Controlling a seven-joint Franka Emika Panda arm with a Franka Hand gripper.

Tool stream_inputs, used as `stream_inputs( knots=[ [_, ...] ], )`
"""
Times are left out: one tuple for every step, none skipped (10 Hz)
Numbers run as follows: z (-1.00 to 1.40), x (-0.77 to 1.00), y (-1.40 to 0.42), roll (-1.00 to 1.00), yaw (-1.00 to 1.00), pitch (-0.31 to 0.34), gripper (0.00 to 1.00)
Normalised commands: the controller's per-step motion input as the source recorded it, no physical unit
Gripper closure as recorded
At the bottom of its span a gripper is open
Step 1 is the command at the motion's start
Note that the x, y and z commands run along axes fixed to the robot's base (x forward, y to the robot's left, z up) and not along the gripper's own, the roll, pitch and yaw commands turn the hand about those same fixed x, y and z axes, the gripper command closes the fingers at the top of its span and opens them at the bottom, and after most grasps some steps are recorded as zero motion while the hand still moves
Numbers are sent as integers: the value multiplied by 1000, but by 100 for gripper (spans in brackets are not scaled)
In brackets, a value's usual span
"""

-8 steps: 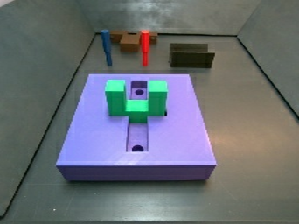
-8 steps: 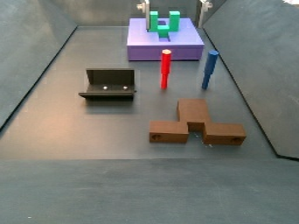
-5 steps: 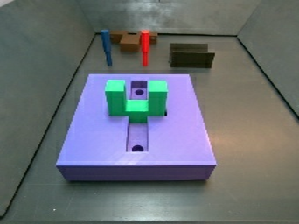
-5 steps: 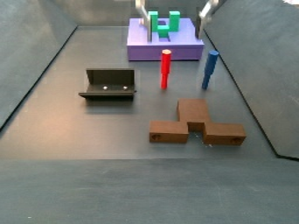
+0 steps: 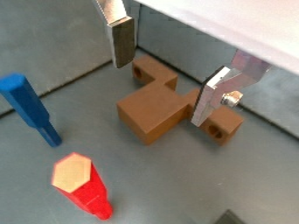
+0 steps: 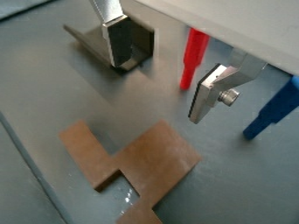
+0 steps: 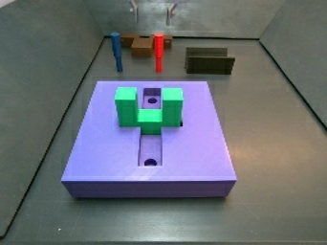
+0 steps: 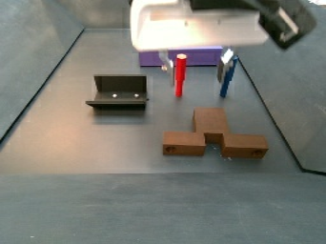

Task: Pick up the brown object. Move up. Place the brown object on the fixture. Regrasp the brown object. Move to above the board. Insert the brown object.
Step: Pick up the brown object.

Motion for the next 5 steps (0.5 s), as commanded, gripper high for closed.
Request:
stream_inputs(
  knots=[
    [-609,-131,0,56,0,-90,0],
    [-226,-71,0,0,-9,-37,0],
    [-14,0,0,-26,0,0,0],
    [-29,0,0,0,0,0,0],
    [-137,-20,60,-3,-80,-3,0]
  ],
)
